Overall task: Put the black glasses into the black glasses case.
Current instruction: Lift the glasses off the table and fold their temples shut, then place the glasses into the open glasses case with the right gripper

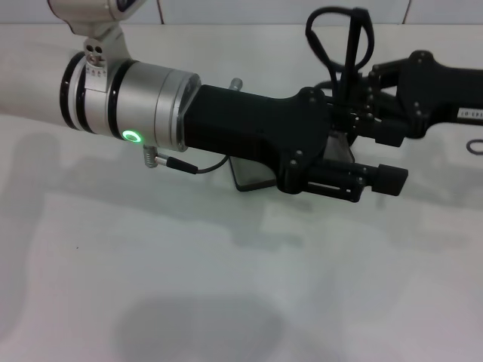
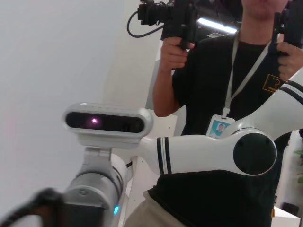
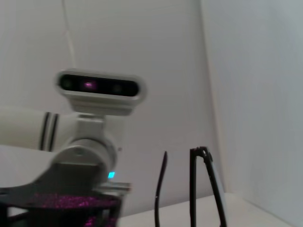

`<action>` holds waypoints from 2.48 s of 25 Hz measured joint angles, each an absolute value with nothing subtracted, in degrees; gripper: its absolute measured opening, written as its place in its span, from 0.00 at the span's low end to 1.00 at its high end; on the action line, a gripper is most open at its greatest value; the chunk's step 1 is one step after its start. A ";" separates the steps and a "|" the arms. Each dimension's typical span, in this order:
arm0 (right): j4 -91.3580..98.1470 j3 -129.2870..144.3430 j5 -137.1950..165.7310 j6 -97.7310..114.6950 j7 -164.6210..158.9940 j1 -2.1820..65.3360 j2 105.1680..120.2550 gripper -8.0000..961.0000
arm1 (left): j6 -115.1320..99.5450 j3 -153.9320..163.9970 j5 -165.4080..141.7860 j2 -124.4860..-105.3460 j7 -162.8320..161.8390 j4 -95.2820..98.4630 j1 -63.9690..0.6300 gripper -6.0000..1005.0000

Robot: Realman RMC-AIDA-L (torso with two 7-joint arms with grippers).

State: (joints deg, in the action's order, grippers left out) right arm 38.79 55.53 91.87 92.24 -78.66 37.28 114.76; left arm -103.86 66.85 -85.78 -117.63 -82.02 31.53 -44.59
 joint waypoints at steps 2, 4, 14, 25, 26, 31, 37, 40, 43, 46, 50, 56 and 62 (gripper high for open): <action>38.70 55.59 92.19 94.21 -78.63 37.32 114.70 0.09 | -103.85 66.73 -85.94 -117.63 -82.08 31.47 -44.55 0.62; 38.69 55.62 92.54 96.12 -78.58 37.35 114.70 0.09 | -103.84 66.71 -85.96 -117.62 -82.18 31.39 -44.50 0.62; 38.81 55.18 94.81 96.87 -78.09 36.58 115.08 0.09 | -104.14 67.00 -85.96 -117.85 -82.40 31.26 -43.87 0.62; 55.41 69.76 98.87 75.79 -79.54 28.26 115.87 0.09 | -99.22 45.95 -84.56 -118.70 -78.37 30.76 -33.75 0.62; 57.69 72.70 99.55 73.08 -80.58 27.35 115.87 0.09 | -97.19 42.97 -83.88 -119.25 -78.13 30.60 -32.79 0.63; 67.65 85.98 106.32 61.39 -85.36 25.20 115.84 0.09 | -88.49 38.47 -81.07 -119.46 -74.83 27.12 -31.33 0.63; 70.12 95.40 115.43 52.65 -91.29 26.41 115.93 0.09 | -82.83 38.67 -81.48 -119.57 -73.77 25.99 -32.49 0.63; 70.54 98.09 117.14 48.91 -92.34 26.46 115.99 0.09 | -81.78 38.66 -81.54 -119.41 -73.69 25.16 -33.70 0.63; 70.60 100.60 118.93 44.95 -92.18 26.45 115.97 0.09 | -80.36 38.68 -81.68 -119.35 -73.67 25.06 -34.27 0.63; 70.97 102.98 121.20 42.00 -92.11 26.28 116.03 0.09 | -78.76 38.68 -81.79 -119.36 -73.71 25.00 -34.67 0.63; 71.15 107.84 124.44 36.60 -91.59 26.08 116.08 0.09 | -77.79 38.67 -81.80 -119.39 -73.97 24.97 -35.14 0.63; 70.79 110.95 126.63 32.77 -91.58 26.25 116.10 0.09 | -77.69 38.63 -81.90 -119.35 -74.18 24.96 -35.93 0.63; 70.20 110.78 127.69 32.32 -91.73 26.40 116.11 0.09 | -77.69 38.60 -81.92 -119.31 -74.01 24.96 -36.03 0.63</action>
